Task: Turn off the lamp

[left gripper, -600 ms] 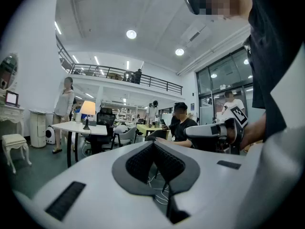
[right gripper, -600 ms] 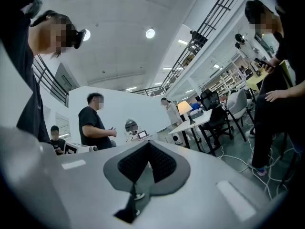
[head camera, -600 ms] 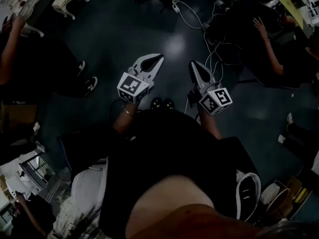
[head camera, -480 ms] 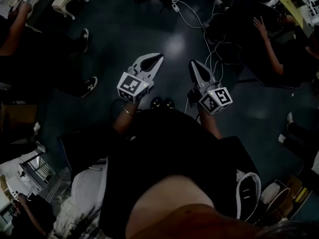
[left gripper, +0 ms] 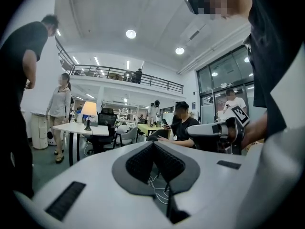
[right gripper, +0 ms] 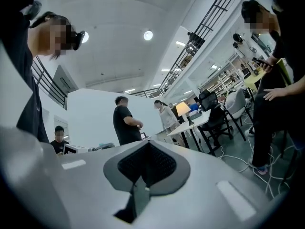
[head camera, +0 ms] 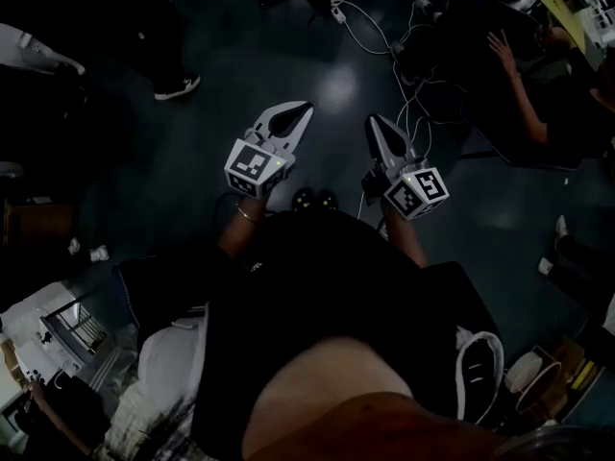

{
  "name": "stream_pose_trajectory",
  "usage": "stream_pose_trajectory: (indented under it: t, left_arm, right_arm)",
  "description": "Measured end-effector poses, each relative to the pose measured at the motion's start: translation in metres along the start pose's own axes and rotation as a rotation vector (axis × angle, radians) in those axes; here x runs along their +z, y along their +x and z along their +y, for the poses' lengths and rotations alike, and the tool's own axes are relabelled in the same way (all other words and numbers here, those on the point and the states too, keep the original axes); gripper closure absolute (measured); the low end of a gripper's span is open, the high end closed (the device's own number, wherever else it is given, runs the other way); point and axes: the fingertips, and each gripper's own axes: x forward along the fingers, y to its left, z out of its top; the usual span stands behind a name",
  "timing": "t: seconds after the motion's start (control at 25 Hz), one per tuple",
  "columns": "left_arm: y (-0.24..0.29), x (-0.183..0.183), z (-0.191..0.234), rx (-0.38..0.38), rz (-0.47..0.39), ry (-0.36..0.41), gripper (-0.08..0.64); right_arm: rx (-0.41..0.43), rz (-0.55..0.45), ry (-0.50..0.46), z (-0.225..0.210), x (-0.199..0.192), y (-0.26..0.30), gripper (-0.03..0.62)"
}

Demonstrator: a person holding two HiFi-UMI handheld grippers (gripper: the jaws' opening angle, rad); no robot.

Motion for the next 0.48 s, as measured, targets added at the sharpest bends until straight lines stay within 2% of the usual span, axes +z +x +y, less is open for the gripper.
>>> stream_pose_trajectory:
  t: [0.48]
  left_arm:
    - [0.019,0.004,0.004,0.025,0.012,0.02,0.554]
  right_arm:
    - [0.018,-0.037,0.013,-0.02,0.016,0.002,0.592]
